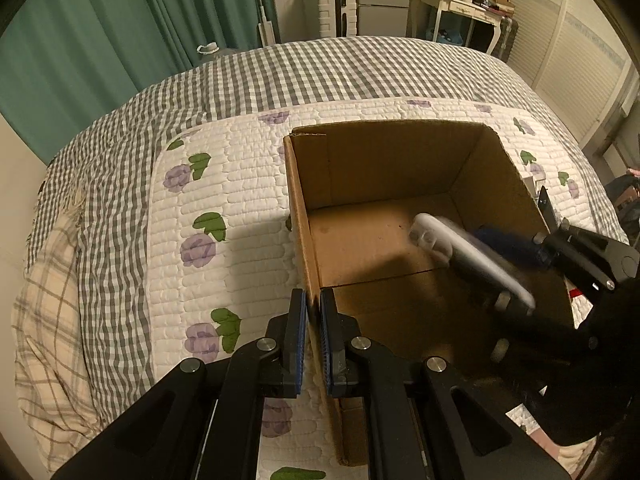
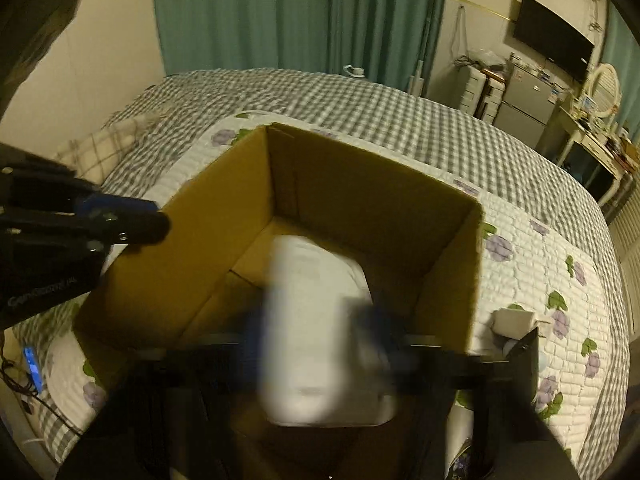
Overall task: Organize rigid objects
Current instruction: 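Carry the white device into the cardboard box and open the right gripper, then grasp the white-and-red bottle with the right gripper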
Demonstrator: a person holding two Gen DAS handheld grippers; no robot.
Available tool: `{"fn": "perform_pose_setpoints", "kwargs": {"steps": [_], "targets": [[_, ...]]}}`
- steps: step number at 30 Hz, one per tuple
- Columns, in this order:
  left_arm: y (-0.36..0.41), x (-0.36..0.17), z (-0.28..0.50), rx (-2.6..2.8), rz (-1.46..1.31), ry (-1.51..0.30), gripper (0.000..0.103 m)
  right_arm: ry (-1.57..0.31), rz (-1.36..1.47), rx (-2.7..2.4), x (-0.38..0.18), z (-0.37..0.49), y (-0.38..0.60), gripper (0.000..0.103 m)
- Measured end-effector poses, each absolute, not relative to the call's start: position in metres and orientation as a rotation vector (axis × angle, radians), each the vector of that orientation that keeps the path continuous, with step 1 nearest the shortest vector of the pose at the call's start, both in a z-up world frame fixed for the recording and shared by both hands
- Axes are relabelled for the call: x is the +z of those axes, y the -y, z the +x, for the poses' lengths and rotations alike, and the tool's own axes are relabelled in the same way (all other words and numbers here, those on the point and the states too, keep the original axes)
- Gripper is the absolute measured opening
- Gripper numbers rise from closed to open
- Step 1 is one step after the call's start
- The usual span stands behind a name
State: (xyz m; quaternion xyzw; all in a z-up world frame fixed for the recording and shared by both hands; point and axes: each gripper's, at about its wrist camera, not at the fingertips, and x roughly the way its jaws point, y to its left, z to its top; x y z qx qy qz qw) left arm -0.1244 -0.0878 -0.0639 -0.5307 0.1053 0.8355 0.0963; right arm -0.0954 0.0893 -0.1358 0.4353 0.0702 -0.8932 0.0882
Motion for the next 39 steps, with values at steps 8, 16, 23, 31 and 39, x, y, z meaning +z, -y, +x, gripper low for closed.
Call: {"fn": "perform_pose_setpoints", "kwargs": {"steps": [8,16,23,31,39], "targets": [[0.086,-0.066,-0.125,2.465,-1.577,-0.308,0.006,-0.240,1.310,-2.686,-0.130,-0.085,-0.097,0.039],[0.081,-0.066,-0.124,2.475,-1.586,-0.334,0.006,-0.048,1.207,-2.773,-0.072,-0.054,-0.164,0.083],[0.079,-0.066,-0.123,2.481,-1.590,-0.346,0.007,-0.218,1.303,-2.936,-0.058,-0.014,-0.251,0.084],[0.077,-0.066,-0.122,2.491,-1.602,-0.359,0.006,-0.179,1.608,-2.915,-0.143,0.005,-0.306,0.084],[0.077,-0.067,-0.122,2.494,-1.605,-0.372,0.006,0.051,1.812,-2.816,-0.214,0.006,-0.335,0.057]]}}
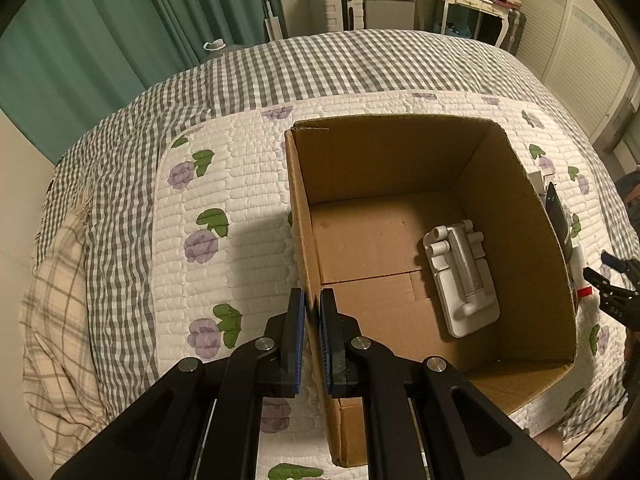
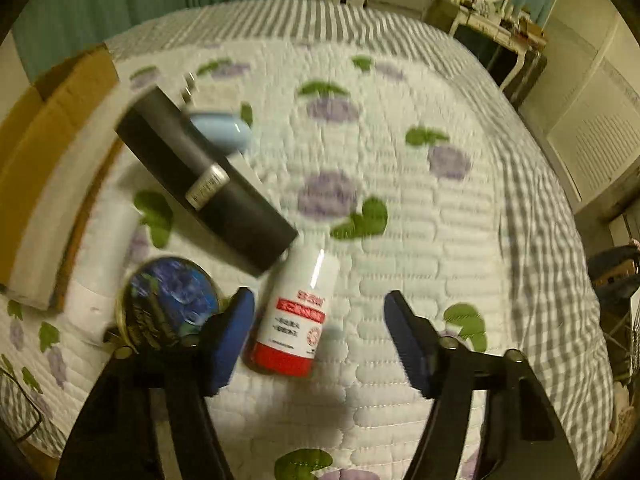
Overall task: Organize rigid objects
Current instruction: 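Grasp the white-and-red bottle with the right gripper, then carry the bottle into the box and release it beside the device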
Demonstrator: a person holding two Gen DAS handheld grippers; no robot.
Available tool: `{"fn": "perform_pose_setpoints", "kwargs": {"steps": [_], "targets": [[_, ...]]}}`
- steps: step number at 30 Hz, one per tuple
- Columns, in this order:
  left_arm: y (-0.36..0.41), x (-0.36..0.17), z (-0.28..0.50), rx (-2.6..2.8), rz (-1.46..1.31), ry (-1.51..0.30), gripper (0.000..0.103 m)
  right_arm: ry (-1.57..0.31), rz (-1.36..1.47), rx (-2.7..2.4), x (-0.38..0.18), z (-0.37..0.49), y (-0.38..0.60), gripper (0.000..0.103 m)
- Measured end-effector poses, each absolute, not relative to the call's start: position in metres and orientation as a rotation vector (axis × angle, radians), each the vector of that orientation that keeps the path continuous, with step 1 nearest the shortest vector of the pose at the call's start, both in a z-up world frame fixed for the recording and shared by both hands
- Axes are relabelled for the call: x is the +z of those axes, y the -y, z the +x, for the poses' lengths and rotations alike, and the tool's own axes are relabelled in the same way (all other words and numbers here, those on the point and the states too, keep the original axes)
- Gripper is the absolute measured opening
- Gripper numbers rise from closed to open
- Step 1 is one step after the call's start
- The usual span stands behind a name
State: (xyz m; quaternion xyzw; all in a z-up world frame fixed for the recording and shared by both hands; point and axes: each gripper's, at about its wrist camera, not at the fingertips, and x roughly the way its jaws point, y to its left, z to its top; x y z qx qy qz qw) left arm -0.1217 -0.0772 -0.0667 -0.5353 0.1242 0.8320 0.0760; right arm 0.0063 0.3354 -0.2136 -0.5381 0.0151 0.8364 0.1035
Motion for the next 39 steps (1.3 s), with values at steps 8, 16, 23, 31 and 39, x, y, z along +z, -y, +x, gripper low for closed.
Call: {"fn": "perform_pose_setpoints", "kwargs": {"steps": [8,16,23,31,39], "targets": [[0.077,-0.068,-0.122,2.497,-1.604,-0.378,0.006,-0.183,-1.647,2.470,-0.235,-0.001,-0.339,0.044],[0.077,-0.067,-0.122,2.496,-1.604,-0.376,0.006,-0.256,-1.675,2.456,-0.239,-0.004,-0.340,0.040],[0.077,-0.067,-0.123,2.492,-1.607,-0.364,0.007,-0.333,-1.652,2.486,-0.218,0.008,-0.349,0.039],[0.078,-0.067,-0.124,2.483,-1.602,-0.353,0.007,-0.188,-1.500,2.677,-0.132,-0.012,-0.310,0.039],[0.077,-0.068,-0.123,2.482,-1.593,-0.371,0.006,-0.108,-1.418,2.975,-0.069,-0.071,-0.206,0.038]]}}
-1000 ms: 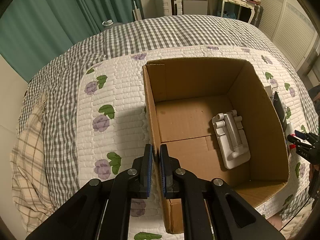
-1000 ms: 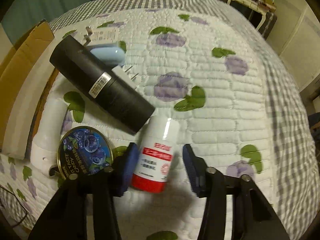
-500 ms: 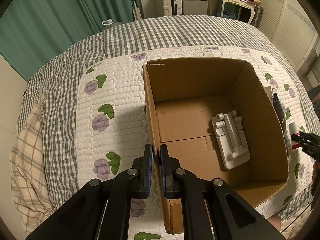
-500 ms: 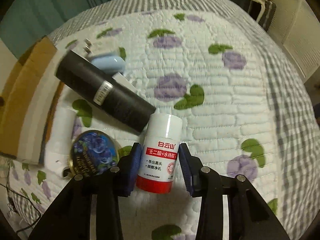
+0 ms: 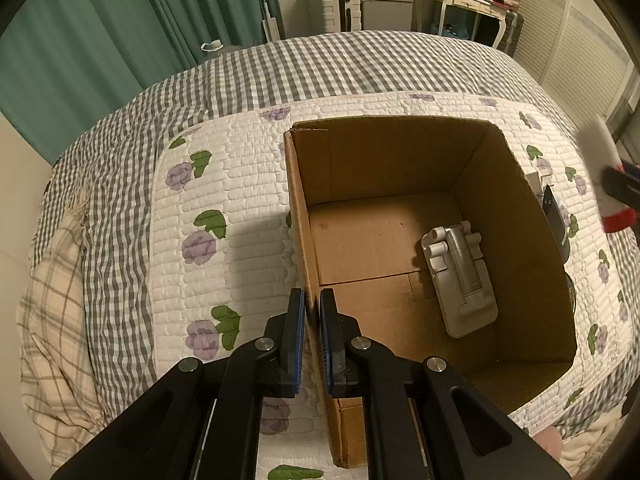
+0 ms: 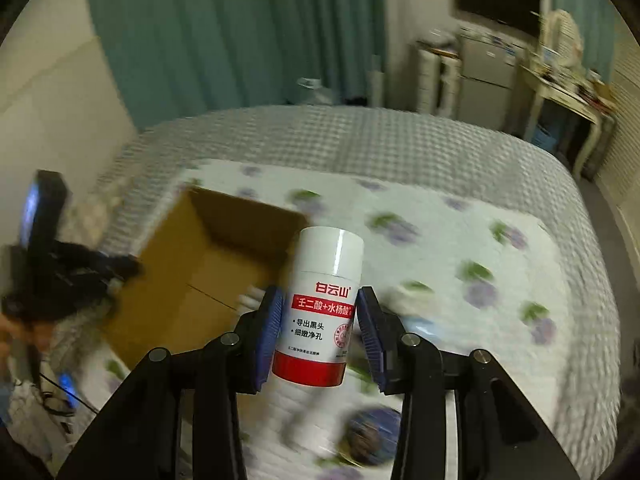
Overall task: Organize rigid objects
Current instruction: 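Carry the bottle into the box and release it beside the device, then grasp the blueberry candy tin with the right gripper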
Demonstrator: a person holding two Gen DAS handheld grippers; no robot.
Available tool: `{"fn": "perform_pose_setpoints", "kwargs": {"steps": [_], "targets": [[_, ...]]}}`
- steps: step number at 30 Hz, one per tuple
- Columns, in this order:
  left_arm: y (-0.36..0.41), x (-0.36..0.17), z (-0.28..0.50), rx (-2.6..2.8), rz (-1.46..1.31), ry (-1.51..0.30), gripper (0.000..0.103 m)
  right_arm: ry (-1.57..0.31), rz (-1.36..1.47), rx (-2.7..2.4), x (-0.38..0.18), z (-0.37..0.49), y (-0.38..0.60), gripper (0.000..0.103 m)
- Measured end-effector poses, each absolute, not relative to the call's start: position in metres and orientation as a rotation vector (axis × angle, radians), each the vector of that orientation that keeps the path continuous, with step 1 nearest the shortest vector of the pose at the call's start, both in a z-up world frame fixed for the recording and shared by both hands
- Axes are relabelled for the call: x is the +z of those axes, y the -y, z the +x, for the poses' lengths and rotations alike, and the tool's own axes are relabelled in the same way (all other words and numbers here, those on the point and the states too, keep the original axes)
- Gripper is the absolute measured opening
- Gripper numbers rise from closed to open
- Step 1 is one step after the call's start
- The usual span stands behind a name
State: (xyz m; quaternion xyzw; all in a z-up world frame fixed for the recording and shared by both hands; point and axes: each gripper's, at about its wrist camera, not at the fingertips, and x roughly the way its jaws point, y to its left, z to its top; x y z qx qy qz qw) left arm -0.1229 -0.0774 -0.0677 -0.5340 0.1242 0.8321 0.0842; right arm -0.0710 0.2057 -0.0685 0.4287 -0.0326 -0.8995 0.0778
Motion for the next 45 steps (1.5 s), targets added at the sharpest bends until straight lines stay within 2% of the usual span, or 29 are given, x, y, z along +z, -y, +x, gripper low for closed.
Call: {"fn": "perform_pose_setpoints", "kwargs": {"steps": [3,9,14,18,28,29,30,31,35,39,42,45], "targets": [[0.077,-0.068,-0.123,2.479,-1.591,-0.378,0.006,0.079,1.271,-2.634,-0.074,-0.085,-0.172,0.038],[0.079,-0.068,-0.123,2.475,-1.584,-0.362,0.006,0.108,1.373,-2.528,-0.122,-0.107,-0.126,0.038],[0.080,-0.068,-0.122,2.475,-1.574,-0.359,0.006,0.031,1.423,-2.537,-0.150,-0.111,-0.108,0.038],[0.079,-0.068,-0.122,2.479,-1.572,-0.359,0.006,-0.048,1.421,-2.563,-0.155,-0.112,-0.103,0.038],[0.079,-0.068,-0.122,2.479,-1.580,-0.356,0.006,-0.055,1.431,-2.578,-0.151,-0.106,-0.106,0.040],[0.079,-0.068,-0.123,2.475,-1.582,-0.349,0.006,-0.017,1.404,-2.576,-0.145,-0.103,-0.110,0.049],[0.079,-0.069,-0.123,2.474,-1.585,-0.345,0.007,-0.002,1.384,-2.583,-0.140,-0.099,-0.114,0.063],[0.080,-0.068,-0.123,2.474,-1.585,-0.346,0.007,-0.001,1.359,-2.594,-0.133,-0.095,-0.117,0.067],[0.079,-0.068,-0.124,2.472,-1.590,-0.347,0.007,-0.066,1.298,-2.661,-0.105,-0.074,-0.139,0.072],[0.079,-0.067,-0.123,2.476,-1.589,-0.344,0.007,-0.096,1.302,-2.760,-0.085,-0.047,-0.184,0.084],[0.079,-0.066,-0.123,2.479,-1.590,-0.345,0.007,-0.116,1.367,-2.855,-0.085,-0.030,-0.222,0.091],[0.078,-0.067,-0.122,2.482,-1.593,-0.350,0.007,-0.050,1.457,-2.896,-0.104,-0.017,-0.254,0.093]]}}
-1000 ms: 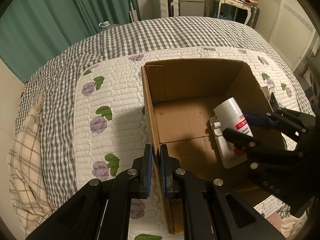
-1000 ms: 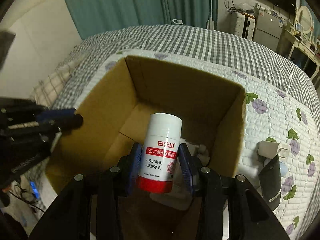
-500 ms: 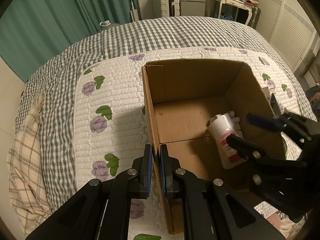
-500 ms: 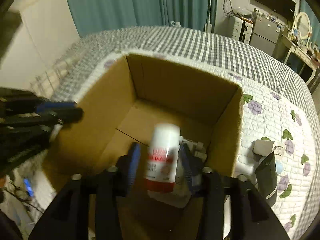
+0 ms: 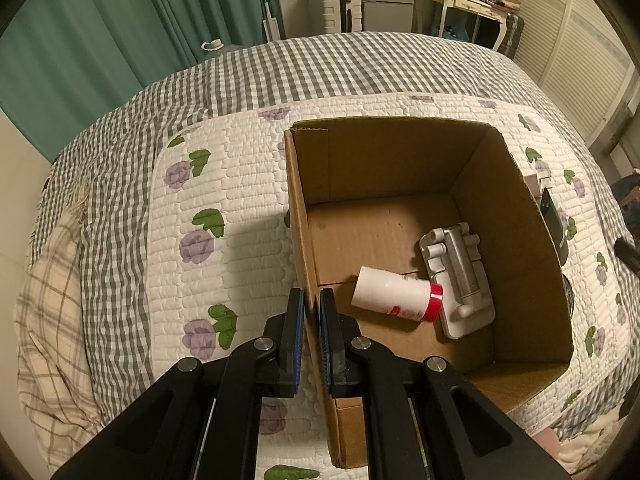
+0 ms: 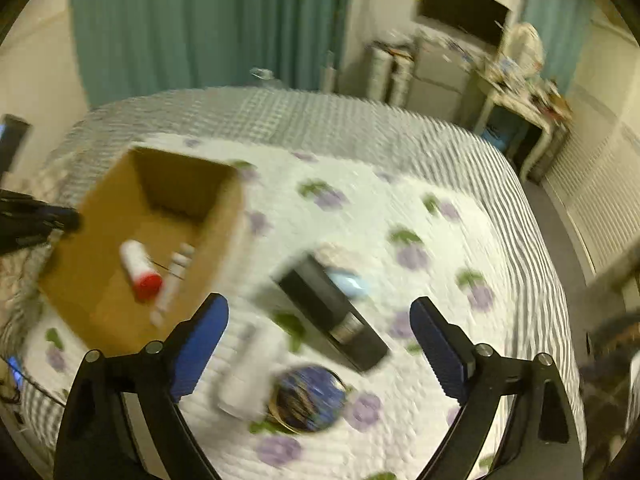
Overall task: Organize rigid objects
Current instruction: 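Grasp the blueberry candy tin with the right gripper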
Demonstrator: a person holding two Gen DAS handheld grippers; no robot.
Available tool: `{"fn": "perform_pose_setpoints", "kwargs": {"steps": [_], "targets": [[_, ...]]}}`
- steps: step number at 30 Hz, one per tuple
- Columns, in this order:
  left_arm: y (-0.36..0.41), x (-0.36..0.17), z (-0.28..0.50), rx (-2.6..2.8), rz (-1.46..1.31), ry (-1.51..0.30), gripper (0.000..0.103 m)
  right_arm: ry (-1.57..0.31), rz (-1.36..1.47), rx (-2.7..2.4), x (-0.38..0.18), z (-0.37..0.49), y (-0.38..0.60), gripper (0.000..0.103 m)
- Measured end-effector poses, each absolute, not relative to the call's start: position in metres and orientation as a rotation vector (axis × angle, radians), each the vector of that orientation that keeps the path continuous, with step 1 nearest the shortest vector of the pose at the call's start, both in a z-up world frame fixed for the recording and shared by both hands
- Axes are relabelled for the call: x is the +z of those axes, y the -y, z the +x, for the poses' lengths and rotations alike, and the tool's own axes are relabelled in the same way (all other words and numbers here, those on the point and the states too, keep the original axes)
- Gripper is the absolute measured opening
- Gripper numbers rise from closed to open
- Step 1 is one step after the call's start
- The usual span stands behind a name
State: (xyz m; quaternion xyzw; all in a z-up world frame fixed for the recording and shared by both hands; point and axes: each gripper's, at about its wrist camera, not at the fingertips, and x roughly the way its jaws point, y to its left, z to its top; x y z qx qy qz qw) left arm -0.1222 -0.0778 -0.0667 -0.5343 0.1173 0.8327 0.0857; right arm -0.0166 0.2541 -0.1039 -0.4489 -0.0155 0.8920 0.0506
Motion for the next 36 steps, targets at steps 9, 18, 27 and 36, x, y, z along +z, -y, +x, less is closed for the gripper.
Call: {"fn": "perform_pose_setpoints", "kwargs": {"steps": [9,18,27,36], "targets": [[0.077,-0.068,-0.121,2.493,-1.596,-0.367,0.007,-0.013,-1.602,2.593,-0.187,0.009,-0.280,0.093],[0.077,-0.069,-0.120,2.496,-1.595,-0.377,0.007,-0.067,-1.705,2.607,-0.220,0.011,-0.270,0.093],[0.077,-0.069,-0.120,2.493,-1.597,-0.375,0.007,-0.076,-1.747,2.607,-0.242,-0.001,-0.259,0.077],[0.076,-0.069,-0.120,2.494,-1.594,-0.378,0.007,-0.069,-1.691,2.608,-0.237,0.006,-0.262,0.077]]}}
